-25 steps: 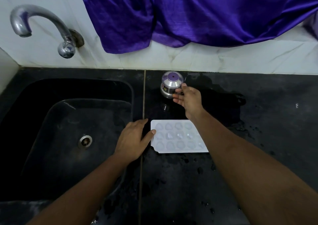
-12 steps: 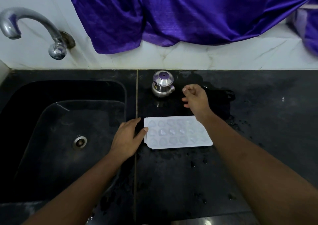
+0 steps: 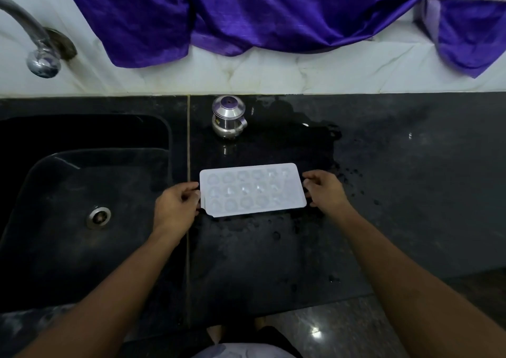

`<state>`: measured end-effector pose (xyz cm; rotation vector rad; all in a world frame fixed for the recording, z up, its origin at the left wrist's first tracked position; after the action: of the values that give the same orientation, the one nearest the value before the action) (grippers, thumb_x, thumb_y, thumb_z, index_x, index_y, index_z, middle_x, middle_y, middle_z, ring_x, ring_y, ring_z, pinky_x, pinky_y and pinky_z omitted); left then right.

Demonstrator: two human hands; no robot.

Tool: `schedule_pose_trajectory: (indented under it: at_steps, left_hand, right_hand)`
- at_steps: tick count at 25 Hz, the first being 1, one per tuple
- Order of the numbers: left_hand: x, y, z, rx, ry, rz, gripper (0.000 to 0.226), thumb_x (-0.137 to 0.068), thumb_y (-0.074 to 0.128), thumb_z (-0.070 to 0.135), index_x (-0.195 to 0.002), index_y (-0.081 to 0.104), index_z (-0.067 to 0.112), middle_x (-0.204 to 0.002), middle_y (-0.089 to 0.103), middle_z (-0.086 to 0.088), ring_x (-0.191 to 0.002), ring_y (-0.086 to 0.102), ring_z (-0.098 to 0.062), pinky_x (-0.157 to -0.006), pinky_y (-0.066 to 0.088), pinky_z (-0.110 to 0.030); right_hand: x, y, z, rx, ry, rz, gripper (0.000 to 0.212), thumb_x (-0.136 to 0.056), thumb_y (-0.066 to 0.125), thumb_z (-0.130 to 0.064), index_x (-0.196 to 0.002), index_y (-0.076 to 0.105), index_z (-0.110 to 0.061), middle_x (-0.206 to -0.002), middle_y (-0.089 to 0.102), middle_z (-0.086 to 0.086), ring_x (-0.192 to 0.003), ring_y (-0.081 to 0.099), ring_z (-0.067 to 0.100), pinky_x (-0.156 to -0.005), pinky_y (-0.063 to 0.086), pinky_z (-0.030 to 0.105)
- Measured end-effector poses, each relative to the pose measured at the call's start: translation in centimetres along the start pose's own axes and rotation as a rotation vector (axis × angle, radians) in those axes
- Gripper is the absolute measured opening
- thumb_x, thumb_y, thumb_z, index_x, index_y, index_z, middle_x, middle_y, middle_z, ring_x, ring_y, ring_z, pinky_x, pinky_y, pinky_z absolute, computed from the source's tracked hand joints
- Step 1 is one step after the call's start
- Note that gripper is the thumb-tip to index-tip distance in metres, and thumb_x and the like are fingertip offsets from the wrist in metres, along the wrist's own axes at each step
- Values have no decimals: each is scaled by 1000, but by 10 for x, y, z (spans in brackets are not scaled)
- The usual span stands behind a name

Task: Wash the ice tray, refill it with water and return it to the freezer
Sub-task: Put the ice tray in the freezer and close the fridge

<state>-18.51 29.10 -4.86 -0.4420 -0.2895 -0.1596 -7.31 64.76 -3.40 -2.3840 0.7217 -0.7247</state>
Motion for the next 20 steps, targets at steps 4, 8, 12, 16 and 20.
schedule_pose_trajectory:
  at_steps: [4, 8, 12, 16, 20]
  left_hand:
    - [3, 5, -5, 6, -58, -7, 24, -104, 63, 10, -122, 77, 15, -100, 79, 3, -85, 76, -12, -74, 61, -29]
    - [12, 8, -8, 43, -115, 6, 24, -104, 61, 6, -118, 78, 15, -98, 79, 0, -84, 76, -15, -71, 59, -26]
    - [32, 4, -12, 103, -144, 93, 23, -104, 62, 5, -107, 78, 22, -95, 80, -1, -85, 77, -18, -72, 60, -28]
    - [70, 1, -17, 210, -190, 230, 26, -104, 63, 6, -100, 78, 27, -94, 81, 0, -84, 77, -19, -70, 60, -27]
    - [116, -1, -34, 321, -249, 364, 22, -104, 61, 6, -108, 79, 18, -96, 81, -5, -84, 75, -20, -69, 57, -27]
  right_hand:
    - [0, 11, -4, -19, -16, -82, 24, -101, 52, -7, -111, 73, -13, -85, 74, 5, -70, 69, 20, -51, 53, 29]
    - [0, 11, -4, -113, -30, -126, 24, -100, 54, -6, -109, 74, -17, -88, 77, 1, -75, 71, 20, -53, 52, 29]
    - [-7, 9, -19, -135, -109, -203, 22, -99, 56, -8, -106, 72, -22, -98, 77, 1, -82, 73, 18, -54, 52, 26]
    - [-10, 9, -46, -125, -221, -323, 21, -99, 57, -8, -108, 71, -21, -97, 77, 1, -78, 70, 14, -54, 50, 25]
    - [-2, 21, -72, -87, -355, -456, 23, -100, 58, -9, -103, 70, -28, -96, 77, -1, -79, 70, 14, -55, 49, 25]
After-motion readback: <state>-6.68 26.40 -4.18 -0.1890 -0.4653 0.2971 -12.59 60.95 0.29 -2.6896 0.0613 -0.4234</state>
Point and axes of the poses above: each hand's wrist, its own x-axis away from the middle knuckle, its own y-axis out of the palm, z = x × y, the point moved 7 cm from there along -x, towards the middle knuckle
